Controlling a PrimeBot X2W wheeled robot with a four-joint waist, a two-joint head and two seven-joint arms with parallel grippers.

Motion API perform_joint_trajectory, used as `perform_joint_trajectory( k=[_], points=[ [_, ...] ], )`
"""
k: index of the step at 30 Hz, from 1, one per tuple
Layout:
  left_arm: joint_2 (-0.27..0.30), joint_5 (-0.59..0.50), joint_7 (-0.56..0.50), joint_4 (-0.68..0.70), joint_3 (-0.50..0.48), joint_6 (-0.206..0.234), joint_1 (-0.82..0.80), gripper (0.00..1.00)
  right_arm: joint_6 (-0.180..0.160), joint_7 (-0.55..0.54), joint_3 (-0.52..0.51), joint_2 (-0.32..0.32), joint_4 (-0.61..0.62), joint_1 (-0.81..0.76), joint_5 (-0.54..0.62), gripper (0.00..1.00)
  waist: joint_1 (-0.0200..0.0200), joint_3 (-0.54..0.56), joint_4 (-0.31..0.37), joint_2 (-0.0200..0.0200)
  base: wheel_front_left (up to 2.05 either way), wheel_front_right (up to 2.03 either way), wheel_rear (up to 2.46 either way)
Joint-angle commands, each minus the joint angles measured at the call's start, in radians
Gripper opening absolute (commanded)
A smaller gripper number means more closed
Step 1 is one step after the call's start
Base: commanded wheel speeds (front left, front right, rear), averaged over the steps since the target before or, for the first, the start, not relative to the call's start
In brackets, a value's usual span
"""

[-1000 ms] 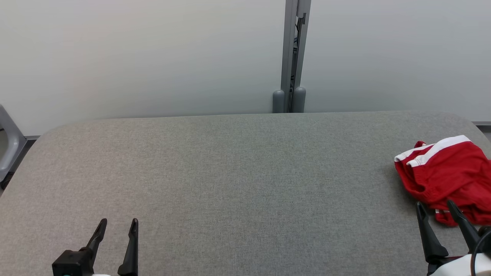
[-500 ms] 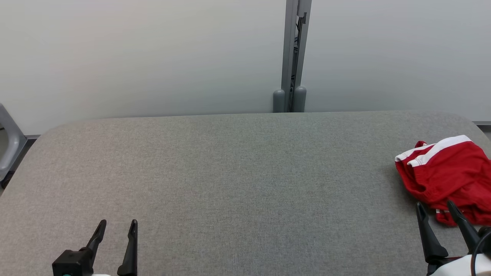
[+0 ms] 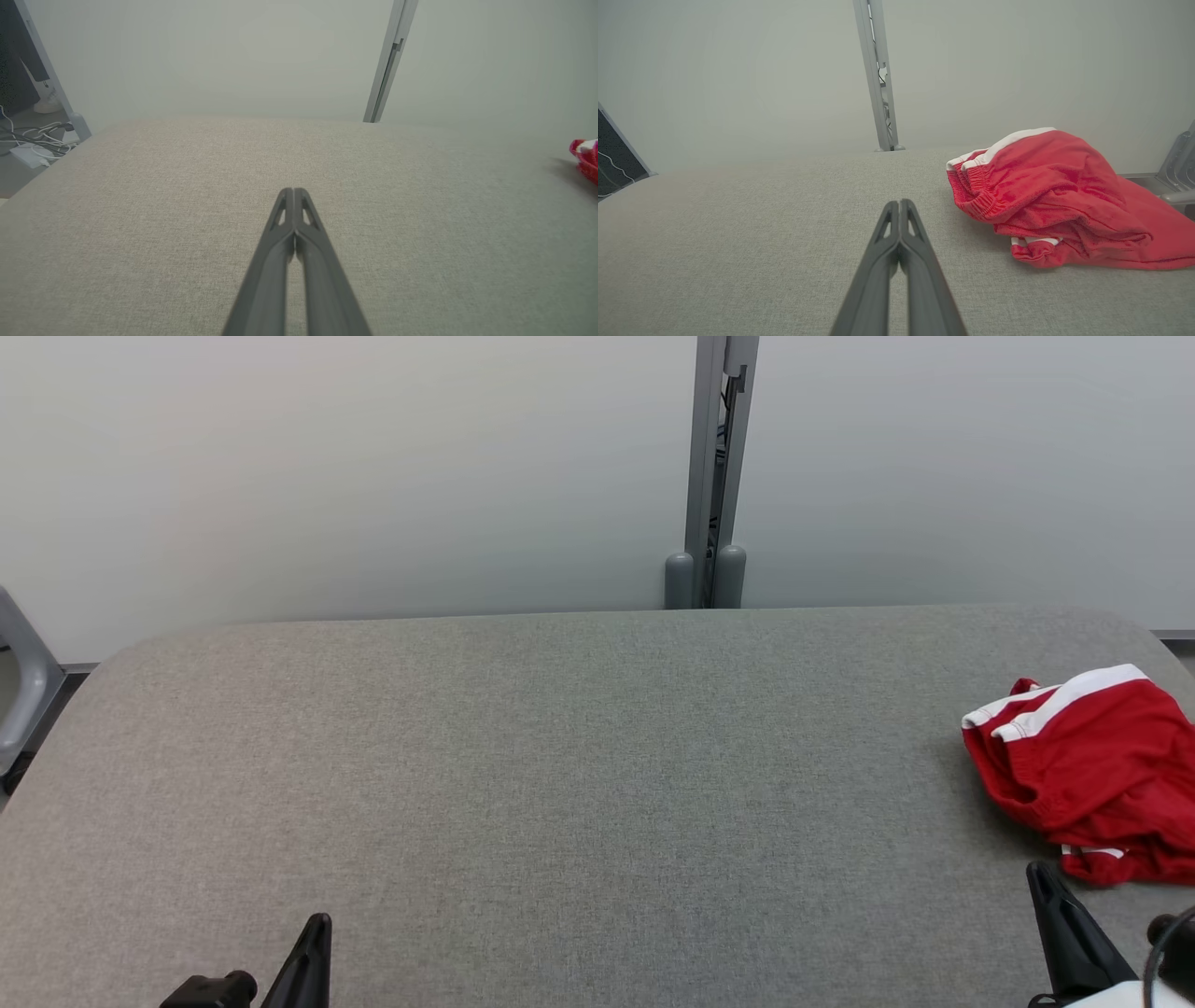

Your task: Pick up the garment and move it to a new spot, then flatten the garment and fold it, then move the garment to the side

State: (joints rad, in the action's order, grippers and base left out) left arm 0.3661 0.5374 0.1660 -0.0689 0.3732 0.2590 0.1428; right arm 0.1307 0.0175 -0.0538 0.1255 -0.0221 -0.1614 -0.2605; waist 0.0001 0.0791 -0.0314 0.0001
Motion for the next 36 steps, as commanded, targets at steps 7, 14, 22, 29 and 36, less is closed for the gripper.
perform_joint_trajectory(
  k=[7,14,22,29,36],
  points=[
    [-0.020,0.124,-0.007,0.053,-0.038,-0.045,0.025,0.00,0.000,-0.024,-0.017,0.010,0.041,-0.018,-0.176,0.00,0.0000,-0.005,0.002,-0.0001,0.00,0.00,0.00],
    [-0.046,0.218,-0.014,0.088,-0.062,-0.079,0.053,0.00,0.000,-0.048,-0.031,0.007,0.063,-0.040,-0.306,0.00,0.0000,-0.010,0.004,-0.0001,0.00,0.00,0.00],
    [-0.078,0.328,-0.022,0.128,-0.091,-0.120,0.087,0.00,0.000,-0.080,-0.052,-0.002,0.088,-0.064,-0.457,0.00,0.0000,-0.015,0.006,-0.0001,0.00,0.00,0.00],
    [-0.098,0.395,-0.028,0.153,-0.109,-0.145,0.109,0.00,0.000,-0.102,-0.065,-0.008,0.103,-0.080,-0.548,0.00,0.0000,-0.019,0.007,-0.0001,0.00,0.00,0.00],
    [-0.119,0.469,-0.034,0.179,-0.129,-0.172,0.132,0.00,0.000,-0.126,-0.081,-0.016,0.118,-0.094,-0.647,0.00,0.0000,-0.024,0.009,-0.0001,0.00,0.00,0.00]
  ],
)
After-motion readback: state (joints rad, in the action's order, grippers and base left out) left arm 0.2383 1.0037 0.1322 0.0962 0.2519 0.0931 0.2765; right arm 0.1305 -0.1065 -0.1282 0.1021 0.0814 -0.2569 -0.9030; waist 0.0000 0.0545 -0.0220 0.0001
